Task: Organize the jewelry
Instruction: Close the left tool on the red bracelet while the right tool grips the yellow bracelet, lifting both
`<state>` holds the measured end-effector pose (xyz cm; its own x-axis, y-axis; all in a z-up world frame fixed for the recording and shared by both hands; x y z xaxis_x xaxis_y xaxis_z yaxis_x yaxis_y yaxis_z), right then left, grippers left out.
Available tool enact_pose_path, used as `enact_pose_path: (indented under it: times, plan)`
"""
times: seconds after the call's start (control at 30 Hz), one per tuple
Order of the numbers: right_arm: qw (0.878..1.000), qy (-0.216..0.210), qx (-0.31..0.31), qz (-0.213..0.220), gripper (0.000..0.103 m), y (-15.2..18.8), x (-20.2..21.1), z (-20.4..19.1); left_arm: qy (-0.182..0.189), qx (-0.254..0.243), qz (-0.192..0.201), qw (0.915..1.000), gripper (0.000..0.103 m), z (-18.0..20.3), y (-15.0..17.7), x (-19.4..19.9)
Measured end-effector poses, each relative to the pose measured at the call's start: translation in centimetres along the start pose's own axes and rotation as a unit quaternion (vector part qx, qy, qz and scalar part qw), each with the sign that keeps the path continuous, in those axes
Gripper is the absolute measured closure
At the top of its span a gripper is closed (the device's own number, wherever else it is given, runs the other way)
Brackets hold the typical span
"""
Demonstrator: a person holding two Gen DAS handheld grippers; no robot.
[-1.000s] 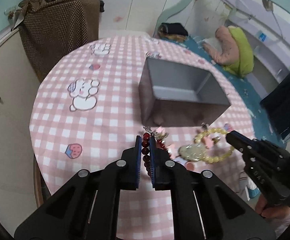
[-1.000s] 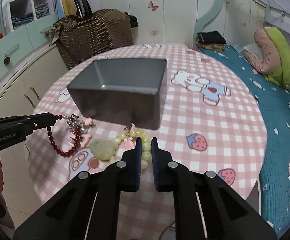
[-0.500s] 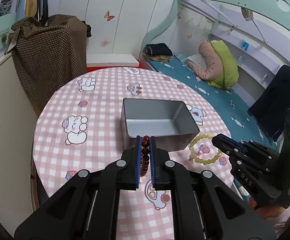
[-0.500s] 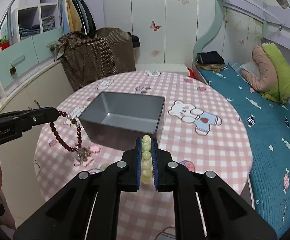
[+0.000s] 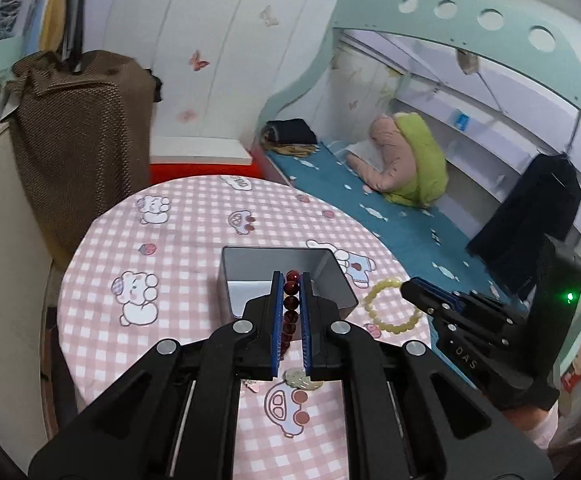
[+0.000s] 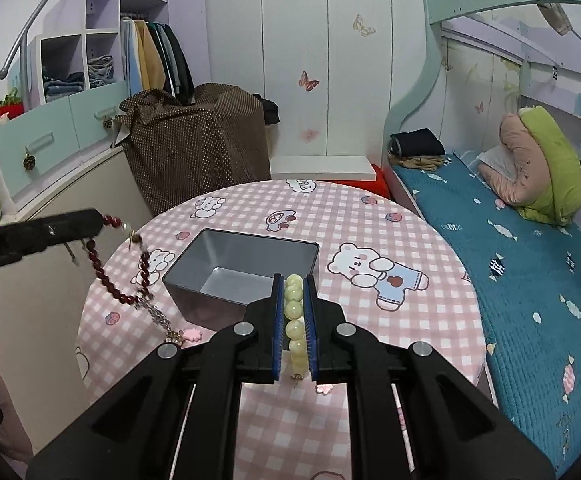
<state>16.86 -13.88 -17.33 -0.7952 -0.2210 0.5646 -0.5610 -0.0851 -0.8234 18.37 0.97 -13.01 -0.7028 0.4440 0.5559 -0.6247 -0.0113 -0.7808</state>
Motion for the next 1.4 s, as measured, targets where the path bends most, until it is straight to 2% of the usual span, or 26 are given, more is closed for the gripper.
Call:
enact_pose_path:
  times: [0.07,0.13,0.3,0.43,0.5,0.57,0.7,0.8,0.9,1.03,1.17,1.27,1.4]
  plan:
    - [1.0,-0.007,0.001,-0.011,0.094,0.7,-0.4,-0.4,-0.021,0.011,-0.052,0.9984,0.095,-1.2,2.0,-2.4]
    - [1.0,-0.01,0.0,-0.015,0.094,1.0,-0.5,-0.7,-0.022,0.024,-0.075,0.9966,0.095,-1.7,3.3,-3.6]
    - [1.0,-0.011,0.002,-0.02,0.094,1.3,-0.5,-0.8,-0.027,0.028,-0.076,0.9964,0.095,-2.3,4.1,-3.7]
    - [1.0,-0.011,-0.001,-0.021,0.094,1.3,-0.6,-0.9,-0.06,0.012,-0.073,0.9954,0.095,-3.5,4.2,-4.0]
    - [1.0,-0.015,0.0,-0.027,0.094,1.7,-0.8,-1.1,-0.069,0.016,-0.104,0.9921,0.095,-4.7,5.8,-5.3]
    - [0.999,-0.018,0.002,-0.033,0.094,2.1,-0.9,-1.3,-0.104,0.022,-0.136,0.985,0.095,-6.4,7.9,-6.5]
    - [0.999,-0.017,0.0,-0.039,0.094,2.4,-1.1,-1.3,-0.13,0.035,-0.146,0.9801,0.095,-8.1,9.3,-6.7]
    - [0.999,-0.017,0.0,-0.038,0.094,2.3,-1.2,-1.3,-0.14,0.035,-0.126,0.9815,0.095,-8.6,8.4,-5.7]
    - [0.999,-0.019,0.0,-0.037,0.094,2.2,-1.1,-1.4,-0.132,0.024,-0.087,0.9872,0.095,-7.6,6.2,-4.1]
    - [0.999,-0.02,0.001,-0.033,0.094,2.0,-1.0,-1.5,-0.096,-0.001,-0.037,0.9947,0.095,-4.9,2.9,-1.7]
    - [0.999,-0.021,-0.003,-0.027,0.094,1.7,-0.7,-1.4,-0.059,-0.026,0.012,0.9978,0.095,-1.5,-0.4,1.0]
    - [1.0,-0.02,-0.006,-0.022,0.094,1.5,-0.5,-1.1,-0.049,-0.031,0.034,0.9977,0.095,-0.1,-2.1,2.2]
    - [1.0,-0.021,-0.005,-0.012,0.094,1.0,-0.1,-1.0,-0.055,-0.026,0.036,0.9975,0.095,0.2,-3.1,1.9]
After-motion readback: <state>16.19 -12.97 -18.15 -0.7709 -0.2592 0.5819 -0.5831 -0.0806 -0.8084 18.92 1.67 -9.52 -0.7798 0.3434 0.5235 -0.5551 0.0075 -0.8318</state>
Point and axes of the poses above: each gripper's, at about its wrist camera, not at the fingertips, and x roughly against the way its jaws point, z to its right, y to its underside, the point moved 10 cm from there along -x, roughly the way its jaws point
